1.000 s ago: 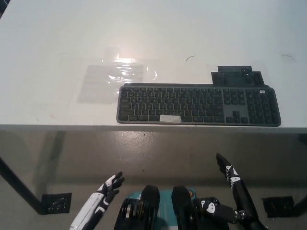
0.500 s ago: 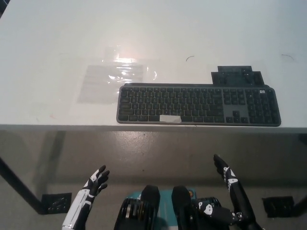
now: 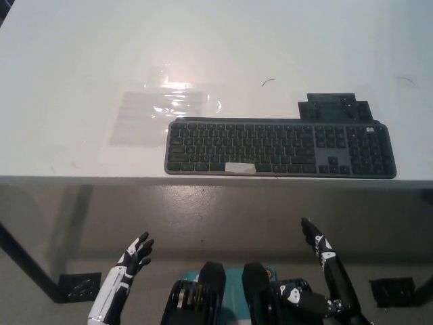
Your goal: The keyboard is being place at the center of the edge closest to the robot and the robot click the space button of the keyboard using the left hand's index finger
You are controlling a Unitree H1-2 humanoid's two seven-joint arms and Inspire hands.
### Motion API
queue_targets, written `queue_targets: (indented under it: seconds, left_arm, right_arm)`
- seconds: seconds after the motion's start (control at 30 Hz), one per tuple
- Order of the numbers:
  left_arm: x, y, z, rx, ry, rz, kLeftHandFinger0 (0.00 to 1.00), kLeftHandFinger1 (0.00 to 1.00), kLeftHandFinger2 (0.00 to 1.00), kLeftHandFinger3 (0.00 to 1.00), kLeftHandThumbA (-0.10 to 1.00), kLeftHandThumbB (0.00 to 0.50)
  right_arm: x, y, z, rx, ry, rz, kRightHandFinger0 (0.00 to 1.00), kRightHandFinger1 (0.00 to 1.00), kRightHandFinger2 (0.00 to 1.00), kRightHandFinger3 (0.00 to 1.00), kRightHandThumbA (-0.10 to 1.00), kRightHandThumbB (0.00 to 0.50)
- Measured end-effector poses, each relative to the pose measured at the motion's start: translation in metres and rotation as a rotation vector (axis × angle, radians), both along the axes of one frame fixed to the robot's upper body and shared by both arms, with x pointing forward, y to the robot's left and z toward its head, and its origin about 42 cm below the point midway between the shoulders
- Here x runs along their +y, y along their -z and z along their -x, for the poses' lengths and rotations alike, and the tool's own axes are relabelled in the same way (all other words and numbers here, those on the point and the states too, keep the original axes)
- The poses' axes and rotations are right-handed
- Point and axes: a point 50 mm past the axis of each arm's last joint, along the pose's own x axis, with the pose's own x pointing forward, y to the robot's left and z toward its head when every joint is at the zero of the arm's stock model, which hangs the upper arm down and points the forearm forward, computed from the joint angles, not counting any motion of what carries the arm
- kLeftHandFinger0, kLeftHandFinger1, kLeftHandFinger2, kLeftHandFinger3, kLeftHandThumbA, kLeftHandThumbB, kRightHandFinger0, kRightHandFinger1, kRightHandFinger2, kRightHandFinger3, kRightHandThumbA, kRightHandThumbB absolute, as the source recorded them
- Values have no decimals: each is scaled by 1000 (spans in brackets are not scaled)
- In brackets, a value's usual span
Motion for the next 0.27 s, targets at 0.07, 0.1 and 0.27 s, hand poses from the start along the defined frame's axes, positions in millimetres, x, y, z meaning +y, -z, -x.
queue_targets:
  seconds: [0.07, 0.1, 0.27]
  left_arm:
    - [-1, 1, 1, 0, 2, -4, 1000, 1000, 1000, 1000, 1000, 306]
    - [-1, 1, 2, 0, 2, -6, 1000, 1000, 1000, 1000, 1000, 310]
    - [-1, 4, 7, 7, 8, -19, 1000, 1000, 1000, 1000, 1000, 293]
  right_arm:
    - [0, 1, 1, 2, 0, 0, 1000, 1000, 1000, 1000, 1000, 374]
    - [0, 1, 1, 3, 0, 0, 1000, 1000, 1000, 1000, 1000, 375]
    - [-1, 4, 6, 14, 2, 0, 1000, 1000, 1000, 1000, 1000, 342]
